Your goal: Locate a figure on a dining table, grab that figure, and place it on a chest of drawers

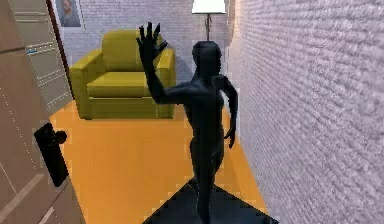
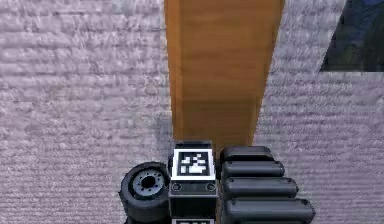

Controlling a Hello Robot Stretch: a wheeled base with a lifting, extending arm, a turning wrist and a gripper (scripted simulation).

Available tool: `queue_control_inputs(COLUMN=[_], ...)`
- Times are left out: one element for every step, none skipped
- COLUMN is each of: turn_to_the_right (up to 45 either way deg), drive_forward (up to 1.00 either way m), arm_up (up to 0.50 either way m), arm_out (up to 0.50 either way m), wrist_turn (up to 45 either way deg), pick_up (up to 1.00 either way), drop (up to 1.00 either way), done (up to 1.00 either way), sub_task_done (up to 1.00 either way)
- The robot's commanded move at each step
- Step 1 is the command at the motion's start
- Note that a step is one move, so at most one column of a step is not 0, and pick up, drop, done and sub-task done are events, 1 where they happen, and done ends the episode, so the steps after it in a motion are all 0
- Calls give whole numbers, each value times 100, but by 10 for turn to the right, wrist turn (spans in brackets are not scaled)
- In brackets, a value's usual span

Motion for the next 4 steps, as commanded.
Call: queue_control_inputs(turn_to_the_right=[-330, 0, 450, 60], drive_forward=[0, 25, 0, 0], arm_up=[0, 0, 0, 0], arm_out=[0, 0, 0, 0], wrist_turn=[0, 0, 0, 0], pick_up=[0, 0, 0, 0], drop=[0, 0, 0, 0], done=[0, 0, 0, 0], sub_task_done=[0, 0, 0, 0])
